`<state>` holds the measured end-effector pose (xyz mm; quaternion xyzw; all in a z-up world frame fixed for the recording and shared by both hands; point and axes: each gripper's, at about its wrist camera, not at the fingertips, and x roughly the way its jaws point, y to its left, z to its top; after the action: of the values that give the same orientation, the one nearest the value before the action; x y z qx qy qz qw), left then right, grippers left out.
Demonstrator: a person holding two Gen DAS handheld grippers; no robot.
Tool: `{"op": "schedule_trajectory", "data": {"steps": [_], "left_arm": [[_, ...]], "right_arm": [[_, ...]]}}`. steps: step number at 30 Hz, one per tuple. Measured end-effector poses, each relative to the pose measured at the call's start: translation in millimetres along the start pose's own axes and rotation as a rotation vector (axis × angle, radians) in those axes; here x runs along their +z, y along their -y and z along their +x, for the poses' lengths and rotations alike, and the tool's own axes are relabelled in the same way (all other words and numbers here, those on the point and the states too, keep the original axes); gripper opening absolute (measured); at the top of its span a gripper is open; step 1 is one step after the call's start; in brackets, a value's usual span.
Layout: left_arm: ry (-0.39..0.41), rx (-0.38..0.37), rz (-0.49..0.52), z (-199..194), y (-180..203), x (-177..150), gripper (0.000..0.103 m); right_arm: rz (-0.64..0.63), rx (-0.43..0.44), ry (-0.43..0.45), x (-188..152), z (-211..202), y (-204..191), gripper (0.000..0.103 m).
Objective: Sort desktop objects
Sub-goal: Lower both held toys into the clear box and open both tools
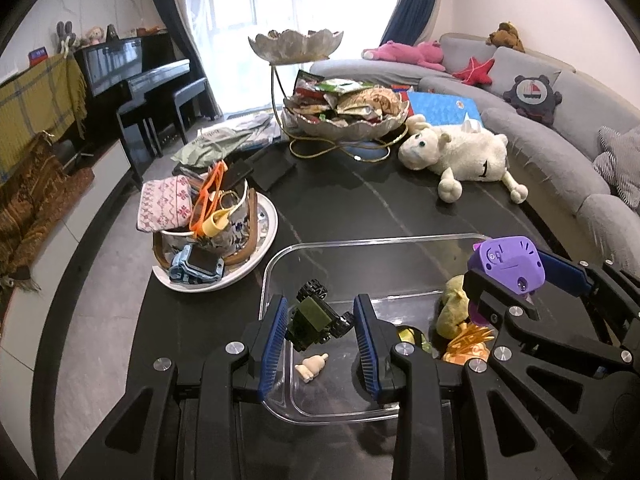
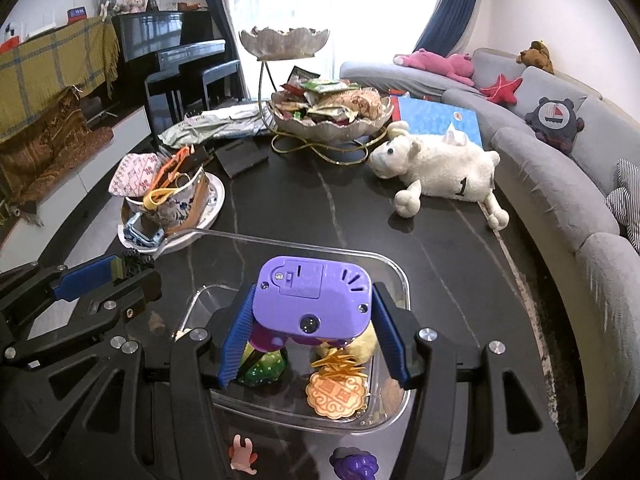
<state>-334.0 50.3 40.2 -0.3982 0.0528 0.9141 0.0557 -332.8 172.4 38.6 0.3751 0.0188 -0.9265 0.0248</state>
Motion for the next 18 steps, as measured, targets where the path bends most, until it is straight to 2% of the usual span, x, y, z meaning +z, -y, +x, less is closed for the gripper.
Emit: {"op": "schedule_trajectory", "data": {"steps": [6, 12, 14, 16, 18], "left_arm": [[-0.021, -0.006, 0.0, 15.2, -0.2, 0.1, 0.03], [-0.078, 0.027, 0.012, 28.3, -2.8, 4.0, 0.033], [-0.088, 0.015, -0.003, 29.5, -6.0, 4.7, 0.035], [-0.105, 0.015, -0.009, 32.5, -7.9, 4.3, 0.042], [-0.106, 0.01, -0.006, 32.2, -8.7, 3.2, 0.042]], "right_arm": [[0.0, -0.005, -0.027, -1.1, 13.6, 0.9, 0.054], [0.015, 0.027, -0.062, -3.2, 26.4, 1.1, 0.055], [0.02, 0.03, -0.054, -3.7, 25.2, 1.0, 0.055], [0.024, 0.029, -0.064, -4.3, 25.4, 1.8, 0.055], [0.026, 0.035, -0.07, -4.9, 24.3, 2.1, 0.055]]}}
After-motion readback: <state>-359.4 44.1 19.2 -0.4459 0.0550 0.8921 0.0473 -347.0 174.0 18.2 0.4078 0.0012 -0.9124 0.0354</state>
